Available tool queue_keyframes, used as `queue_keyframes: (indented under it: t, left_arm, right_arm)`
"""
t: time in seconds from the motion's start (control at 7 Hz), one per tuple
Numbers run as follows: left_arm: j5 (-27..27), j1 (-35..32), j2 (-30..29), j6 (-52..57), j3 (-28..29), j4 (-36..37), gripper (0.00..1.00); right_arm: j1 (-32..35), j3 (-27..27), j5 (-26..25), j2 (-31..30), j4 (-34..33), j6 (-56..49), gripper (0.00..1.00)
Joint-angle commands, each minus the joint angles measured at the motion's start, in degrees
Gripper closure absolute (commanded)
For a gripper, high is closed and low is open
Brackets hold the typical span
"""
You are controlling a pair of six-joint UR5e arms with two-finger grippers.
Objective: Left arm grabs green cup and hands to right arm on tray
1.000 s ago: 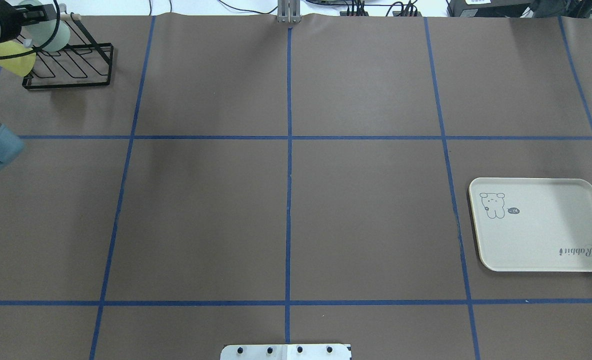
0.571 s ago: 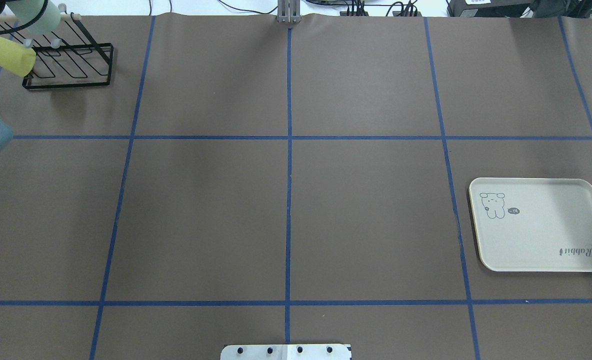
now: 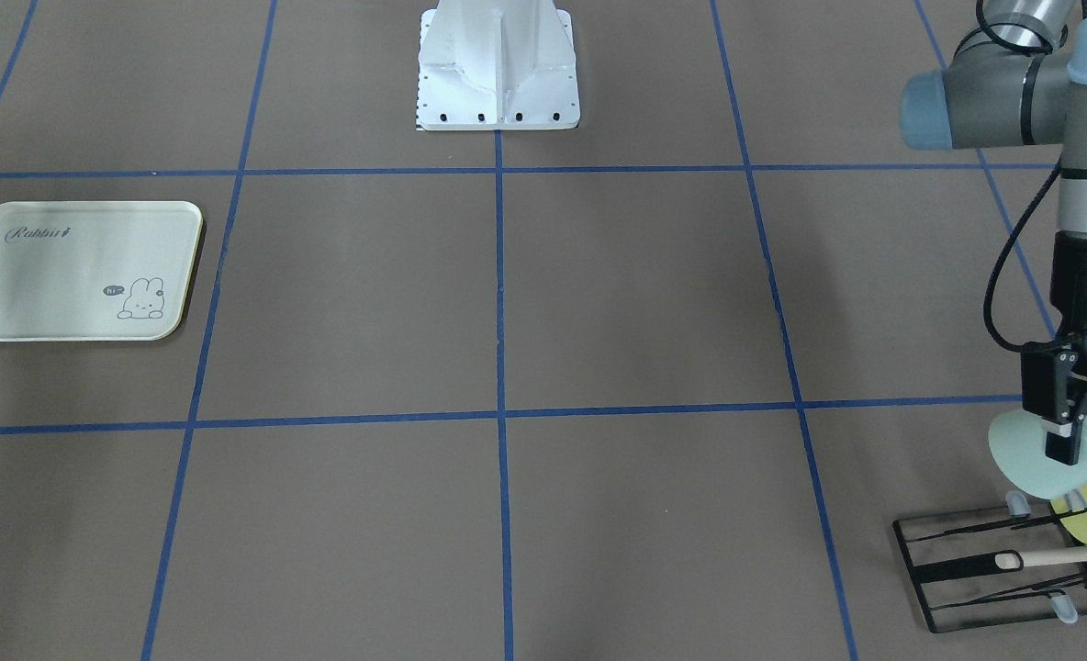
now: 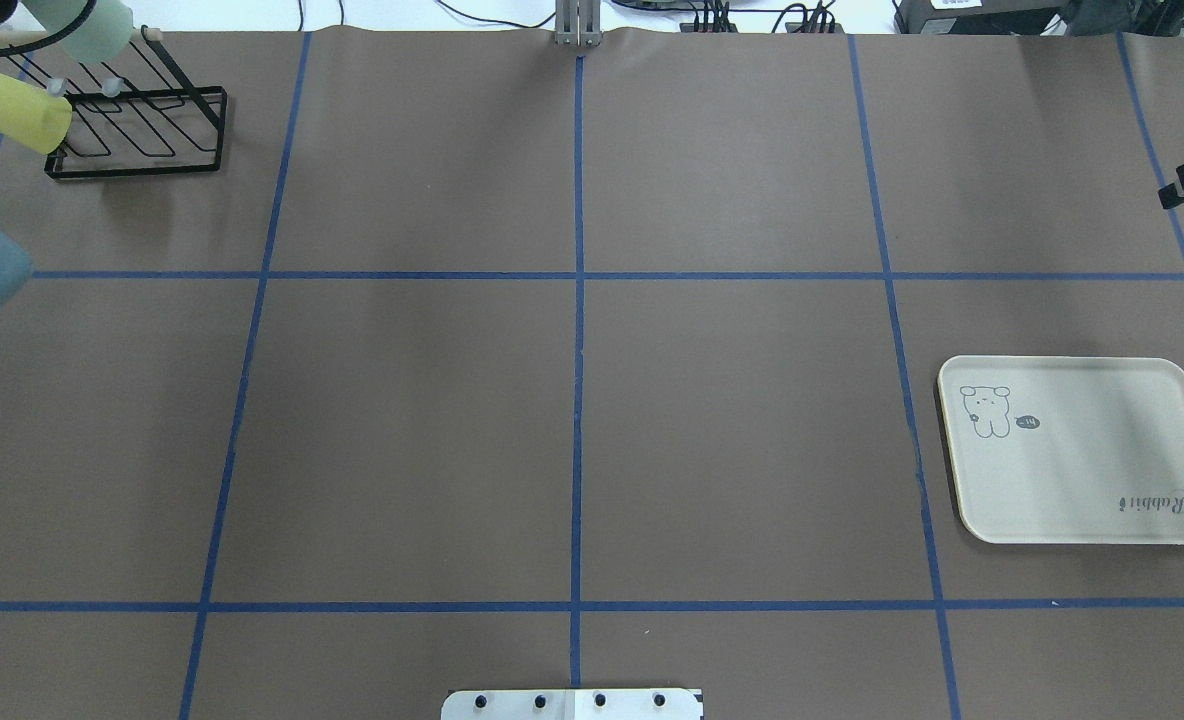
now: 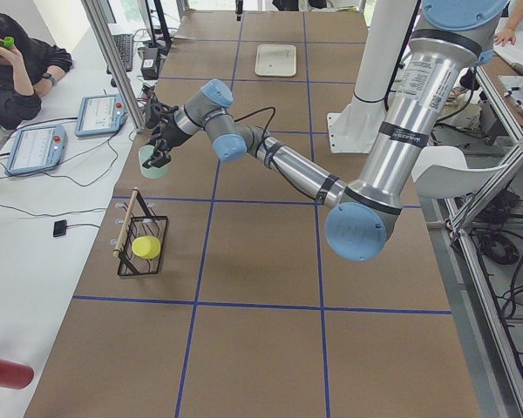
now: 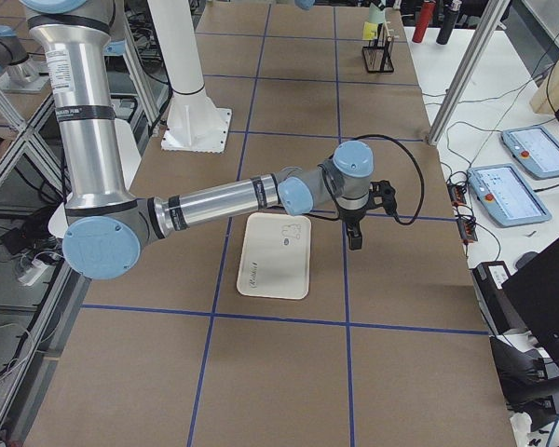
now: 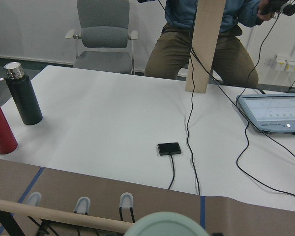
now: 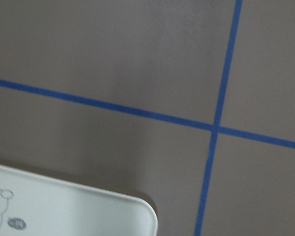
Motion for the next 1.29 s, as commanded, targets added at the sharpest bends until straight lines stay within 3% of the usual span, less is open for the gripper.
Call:
queue_keyframes:
  t: [0.0, 0.43, 1.14]
  left_arm:
    - [0.37, 1.12, -0.13, -7.11, -0.25, -0.39, 0.72]
    - [3.89, 8.74, -2.05, -20.7, -0.43, -0.75, 0.71]
    - [3.28, 20.01, -11.89, -46.64, -5.08, -0.92, 0.71]
  right_arm:
    - [-3.68, -0.04, -1.42, 2.81, 12.72, 18.0, 0.01]
    - [-10.18, -0.13, -1.78, 5.45, 30.4, 50.45, 0.01]
    - [-16.26, 0.66, -1.61, 10.11, 48.42, 77.55, 0.01]
